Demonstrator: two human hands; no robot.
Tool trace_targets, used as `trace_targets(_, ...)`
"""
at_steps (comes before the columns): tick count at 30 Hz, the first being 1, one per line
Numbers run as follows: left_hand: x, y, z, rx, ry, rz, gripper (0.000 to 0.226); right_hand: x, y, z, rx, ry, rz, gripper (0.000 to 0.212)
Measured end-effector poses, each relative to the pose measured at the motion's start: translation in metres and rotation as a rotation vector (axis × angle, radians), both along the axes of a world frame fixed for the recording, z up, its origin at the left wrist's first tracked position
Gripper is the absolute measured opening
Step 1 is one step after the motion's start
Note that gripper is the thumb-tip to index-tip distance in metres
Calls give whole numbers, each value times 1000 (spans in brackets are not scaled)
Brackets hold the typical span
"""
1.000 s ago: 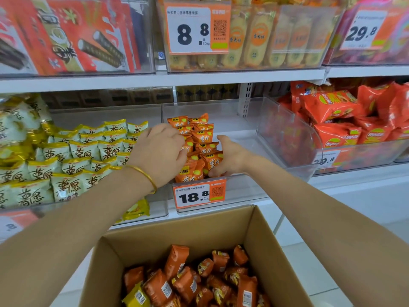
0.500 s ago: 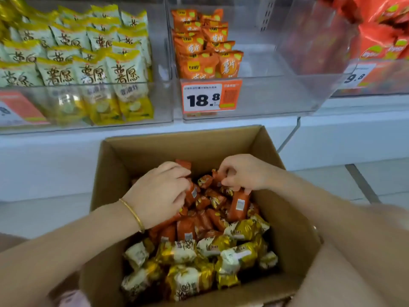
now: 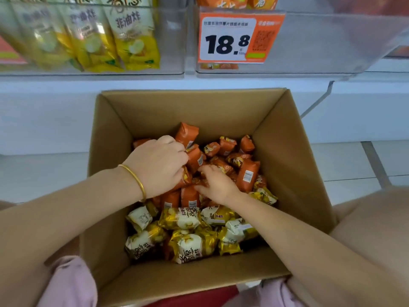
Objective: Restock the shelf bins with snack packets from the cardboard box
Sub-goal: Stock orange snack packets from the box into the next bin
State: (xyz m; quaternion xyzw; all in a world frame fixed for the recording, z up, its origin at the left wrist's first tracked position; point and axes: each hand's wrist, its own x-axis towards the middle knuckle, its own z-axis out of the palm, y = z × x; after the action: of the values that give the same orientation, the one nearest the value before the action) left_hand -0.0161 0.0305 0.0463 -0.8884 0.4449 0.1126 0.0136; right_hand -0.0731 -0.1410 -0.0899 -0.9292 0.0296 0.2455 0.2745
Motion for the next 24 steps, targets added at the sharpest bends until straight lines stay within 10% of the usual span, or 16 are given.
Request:
trace_targets(8, 13, 14, 11, 17, -9, 139, 36, 5, 50, -31, -69, -15, 115, 96)
trace_targets(24, 20, 13, 5, 43, 186, 271, 48, 16, 19, 33, 106, -447, 115, 62)
